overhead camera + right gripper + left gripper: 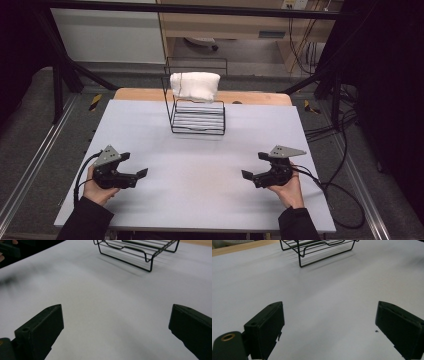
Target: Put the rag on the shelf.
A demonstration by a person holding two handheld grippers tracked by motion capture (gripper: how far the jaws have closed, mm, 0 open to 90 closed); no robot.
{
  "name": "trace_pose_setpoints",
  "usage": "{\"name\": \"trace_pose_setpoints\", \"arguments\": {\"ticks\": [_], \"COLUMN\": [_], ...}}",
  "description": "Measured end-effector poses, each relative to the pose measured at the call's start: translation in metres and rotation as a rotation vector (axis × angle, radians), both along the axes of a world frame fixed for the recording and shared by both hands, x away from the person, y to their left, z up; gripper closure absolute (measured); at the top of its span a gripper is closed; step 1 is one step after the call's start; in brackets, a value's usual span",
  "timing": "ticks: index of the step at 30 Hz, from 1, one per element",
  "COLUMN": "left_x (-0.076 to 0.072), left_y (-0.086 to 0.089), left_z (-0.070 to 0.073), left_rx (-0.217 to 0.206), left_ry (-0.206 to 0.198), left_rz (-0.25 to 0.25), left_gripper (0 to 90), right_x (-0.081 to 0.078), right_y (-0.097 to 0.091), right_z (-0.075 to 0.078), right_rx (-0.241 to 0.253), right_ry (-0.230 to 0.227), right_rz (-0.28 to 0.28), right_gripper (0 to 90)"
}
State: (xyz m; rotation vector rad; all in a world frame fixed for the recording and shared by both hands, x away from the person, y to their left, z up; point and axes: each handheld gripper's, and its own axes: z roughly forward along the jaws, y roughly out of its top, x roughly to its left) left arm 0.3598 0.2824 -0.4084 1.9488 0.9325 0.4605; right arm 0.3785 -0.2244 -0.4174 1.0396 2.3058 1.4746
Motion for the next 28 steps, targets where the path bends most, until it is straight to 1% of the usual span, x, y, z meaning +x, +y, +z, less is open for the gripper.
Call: {"name": "trace_pose_setpoints", "arguments": {"ticks": [2,7,10,11,14,17,19,22,28], "left_x": [-0.002,-0.006,-0.010,-0.010,-0.012,-0.013,-0.013,-0.013,-0.013], "left_y": [0.003,0.007,0.009,0.011,0.014,0.016,0.016,0.016,0.014], "left_z": [-0.002,-0.008,-0.011,-0.012,-0.015,-0.016,-0.018,-0.020,-0.021], "left_rx": [-0.005,0.004,-0.003,0.003,-0.004,-0.003,-0.009,-0.006,0.000], "left_ry": [0.004,0.018,0.022,0.021,0.026,0.029,0.036,0.042,0.048], "left_rz": [0.003,-0.009,-0.004,-0.006,-0.003,-0.006,-0.008,-0.009,-0.016], "left_gripper": [8.3,8.4,8.4,8.4,8.4,8.5,8.5,8.5,8.5], "right_x": [-0.003,-0.009,-0.013,-0.014,-0.017,-0.019,-0.020,-0.021,-0.021], "right_y": [-0.005,-0.016,-0.022,-0.023,-0.026,-0.029,-0.030,-0.032,-0.032], "right_z": [-0.006,-0.015,-0.018,-0.020,-0.023,-0.024,-0.024,-0.023,-0.025], "right_rx": [-0.015,-0.036,-0.025,-0.025,-0.026,-0.018,-0.015,-0.009,-0.022], "right_ry": [0.013,0.029,0.032,0.032,0.043,0.053,0.052,0.051,0.056], "right_rz": [-0.005,-0.008,-0.021,-0.024,-0.022,-0.029,-0.029,-0.031,-0.032], "right_gripper": [0.5,0.5,0.5,0.4,0.4,0.4,0.4,0.4,0.4]}}
